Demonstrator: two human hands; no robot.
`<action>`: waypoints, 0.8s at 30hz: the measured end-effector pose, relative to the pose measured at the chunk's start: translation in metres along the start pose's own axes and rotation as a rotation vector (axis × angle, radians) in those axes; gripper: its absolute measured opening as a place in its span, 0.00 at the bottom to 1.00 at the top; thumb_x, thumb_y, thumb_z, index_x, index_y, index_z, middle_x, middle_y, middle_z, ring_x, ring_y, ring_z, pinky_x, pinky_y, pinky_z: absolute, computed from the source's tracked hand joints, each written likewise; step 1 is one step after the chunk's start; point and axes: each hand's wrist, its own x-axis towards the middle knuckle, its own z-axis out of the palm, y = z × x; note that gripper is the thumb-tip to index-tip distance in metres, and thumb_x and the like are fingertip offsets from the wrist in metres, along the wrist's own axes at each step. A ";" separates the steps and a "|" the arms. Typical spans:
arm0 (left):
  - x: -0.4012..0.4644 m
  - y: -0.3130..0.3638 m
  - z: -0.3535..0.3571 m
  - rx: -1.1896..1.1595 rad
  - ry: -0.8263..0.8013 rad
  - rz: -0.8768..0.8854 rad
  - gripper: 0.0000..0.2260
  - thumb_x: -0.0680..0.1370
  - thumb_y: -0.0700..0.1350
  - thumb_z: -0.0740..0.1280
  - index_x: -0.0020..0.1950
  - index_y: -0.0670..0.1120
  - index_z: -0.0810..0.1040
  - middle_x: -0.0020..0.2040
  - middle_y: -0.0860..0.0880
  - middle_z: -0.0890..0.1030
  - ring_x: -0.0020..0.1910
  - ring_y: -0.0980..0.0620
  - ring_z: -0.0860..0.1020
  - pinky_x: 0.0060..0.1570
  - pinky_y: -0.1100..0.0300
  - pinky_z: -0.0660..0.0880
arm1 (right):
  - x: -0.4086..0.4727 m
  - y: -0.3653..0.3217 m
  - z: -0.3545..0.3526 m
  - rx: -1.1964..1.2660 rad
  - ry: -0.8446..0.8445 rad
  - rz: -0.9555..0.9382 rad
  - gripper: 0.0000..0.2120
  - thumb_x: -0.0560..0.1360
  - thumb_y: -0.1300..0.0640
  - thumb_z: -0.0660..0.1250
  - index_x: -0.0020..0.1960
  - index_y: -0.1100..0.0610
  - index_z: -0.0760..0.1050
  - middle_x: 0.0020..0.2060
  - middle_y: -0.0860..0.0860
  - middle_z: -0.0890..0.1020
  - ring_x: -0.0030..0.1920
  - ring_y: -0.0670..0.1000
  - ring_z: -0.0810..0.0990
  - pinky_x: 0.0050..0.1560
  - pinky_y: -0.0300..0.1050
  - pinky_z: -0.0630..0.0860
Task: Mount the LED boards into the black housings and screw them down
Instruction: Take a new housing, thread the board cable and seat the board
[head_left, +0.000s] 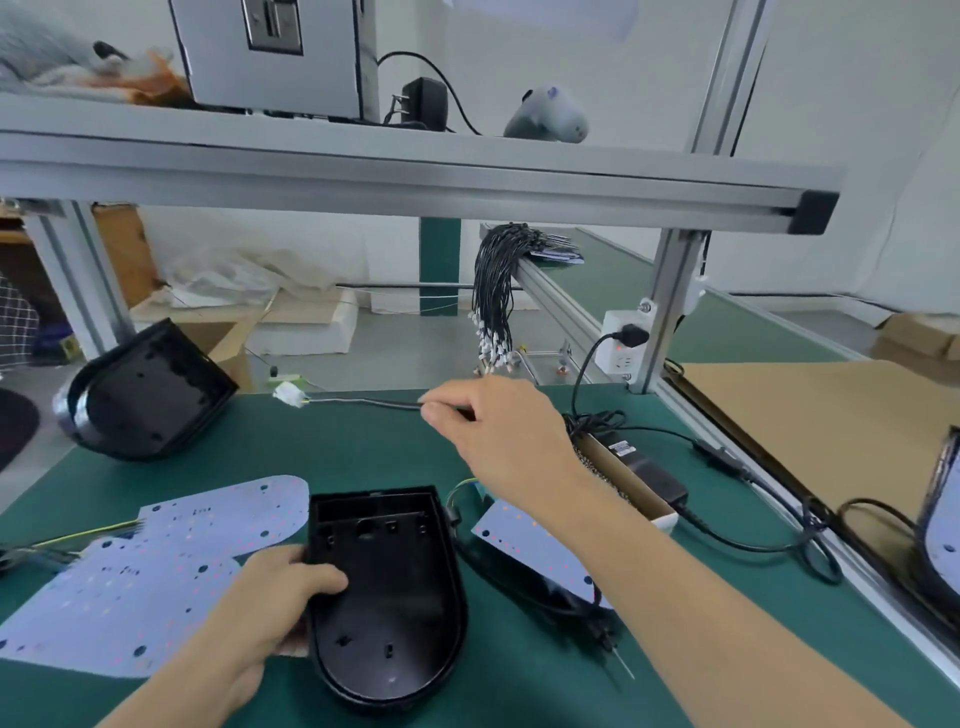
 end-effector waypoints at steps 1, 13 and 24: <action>0.000 0.001 0.000 -0.077 0.013 -0.016 0.04 0.74 0.34 0.66 0.46 0.37 0.79 0.33 0.40 0.81 0.32 0.44 0.76 0.34 0.58 0.70 | -0.002 0.002 -0.003 -0.020 0.000 -0.002 0.11 0.78 0.52 0.61 0.49 0.55 0.79 0.36 0.51 0.81 0.42 0.56 0.78 0.44 0.48 0.77; 0.007 0.017 -0.008 -0.509 0.228 0.152 0.09 0.75 0.35 0.64 0.39 0.47 0.72 0.31 0.53 0.76 0.30 0.55 0.72 0.35 0.57 0.66 | -0.028 -0.001 -0.026 -0.116 0.018 0.019 0.11 0.76 0.48 0.63 0.39 0.50 0.78 0.30 0.50 0.78 0.36 0.55 0.75 0.42 0.49 0.75; 0.006 0.026 0.000 -0.595 0.222 0.239 0.07 0.74 0.32 0.63 0.46 0.44 0.74 0.42 0.45 0.75 0.39 0.50 0.71 0.38 0.58 0.65 | -0.037 -0.002 -0.037 -0.006 -0.023 0.051 0.11 0.73 0.47 0.66 0.33 0.47 0.77 0.25 0.39 0.75 0.30 0.46 0.71 0.35 0.44 0.68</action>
